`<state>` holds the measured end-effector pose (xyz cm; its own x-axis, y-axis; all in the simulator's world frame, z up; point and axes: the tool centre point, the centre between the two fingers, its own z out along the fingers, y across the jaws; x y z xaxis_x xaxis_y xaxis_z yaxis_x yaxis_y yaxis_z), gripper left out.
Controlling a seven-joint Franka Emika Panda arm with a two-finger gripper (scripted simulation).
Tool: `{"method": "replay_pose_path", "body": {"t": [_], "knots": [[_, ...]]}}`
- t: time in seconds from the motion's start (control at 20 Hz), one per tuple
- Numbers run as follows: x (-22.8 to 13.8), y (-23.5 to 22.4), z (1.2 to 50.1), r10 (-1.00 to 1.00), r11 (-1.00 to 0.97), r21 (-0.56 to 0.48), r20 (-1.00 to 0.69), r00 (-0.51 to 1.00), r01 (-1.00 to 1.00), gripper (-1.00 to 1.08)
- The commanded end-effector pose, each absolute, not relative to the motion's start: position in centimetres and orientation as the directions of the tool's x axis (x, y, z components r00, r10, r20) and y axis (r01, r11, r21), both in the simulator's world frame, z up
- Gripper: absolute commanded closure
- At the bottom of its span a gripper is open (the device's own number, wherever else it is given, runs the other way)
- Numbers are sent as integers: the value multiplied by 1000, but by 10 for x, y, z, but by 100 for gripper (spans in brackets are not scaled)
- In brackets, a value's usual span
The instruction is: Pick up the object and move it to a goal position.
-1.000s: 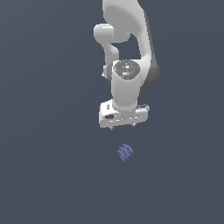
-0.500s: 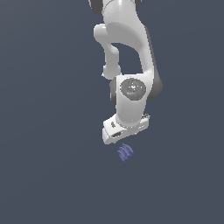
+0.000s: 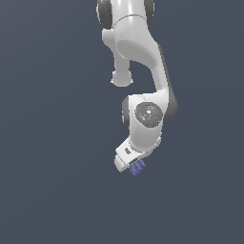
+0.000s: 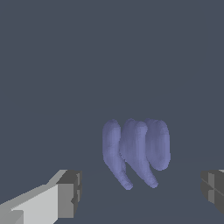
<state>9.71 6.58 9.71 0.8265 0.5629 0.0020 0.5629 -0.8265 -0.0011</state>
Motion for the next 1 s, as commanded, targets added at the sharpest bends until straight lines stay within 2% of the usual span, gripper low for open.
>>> {"method": "replay_pose_path", "body": {"t": [0.0, 0.45, 0.95], "knots": [[101, 67, 93, 586, -810, 0, 1, 810, 586, -92], [102, 67, 87, 598, -802, 0, 0, 802, 598, -92], [102, 67, 42, 601, -799, 0, 0, 799, 601, -92]]}}
